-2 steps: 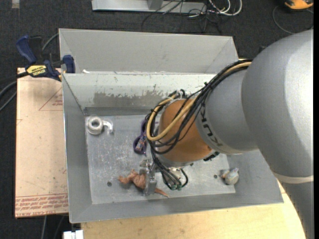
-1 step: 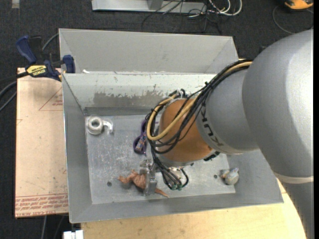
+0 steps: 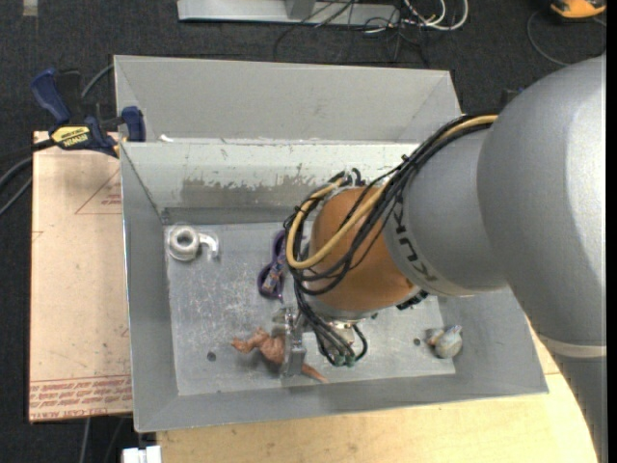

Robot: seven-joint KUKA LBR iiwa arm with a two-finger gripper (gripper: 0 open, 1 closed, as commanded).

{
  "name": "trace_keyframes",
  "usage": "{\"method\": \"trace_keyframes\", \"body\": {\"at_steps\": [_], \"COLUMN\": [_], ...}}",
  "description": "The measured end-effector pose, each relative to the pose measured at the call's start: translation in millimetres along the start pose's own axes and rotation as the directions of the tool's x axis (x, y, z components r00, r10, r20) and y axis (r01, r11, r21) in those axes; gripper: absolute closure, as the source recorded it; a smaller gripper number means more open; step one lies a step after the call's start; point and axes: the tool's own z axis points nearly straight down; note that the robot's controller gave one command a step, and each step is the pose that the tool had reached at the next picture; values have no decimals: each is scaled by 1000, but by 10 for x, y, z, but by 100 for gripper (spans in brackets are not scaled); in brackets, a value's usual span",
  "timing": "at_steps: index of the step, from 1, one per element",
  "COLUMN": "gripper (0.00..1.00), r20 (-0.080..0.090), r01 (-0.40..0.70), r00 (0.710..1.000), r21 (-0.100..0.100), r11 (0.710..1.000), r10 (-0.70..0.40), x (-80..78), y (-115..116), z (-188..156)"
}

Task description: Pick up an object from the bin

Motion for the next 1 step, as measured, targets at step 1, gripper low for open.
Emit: {"method": "trace_keyframes", "body": {"at_steps": [1], "gripper": [100], "r20": [3], "r01": [0], "r00": [1000], "r21": [-1], "r11": [1000], "r10": [0], "x": [-7], "y": [2], "z": [-117]}}
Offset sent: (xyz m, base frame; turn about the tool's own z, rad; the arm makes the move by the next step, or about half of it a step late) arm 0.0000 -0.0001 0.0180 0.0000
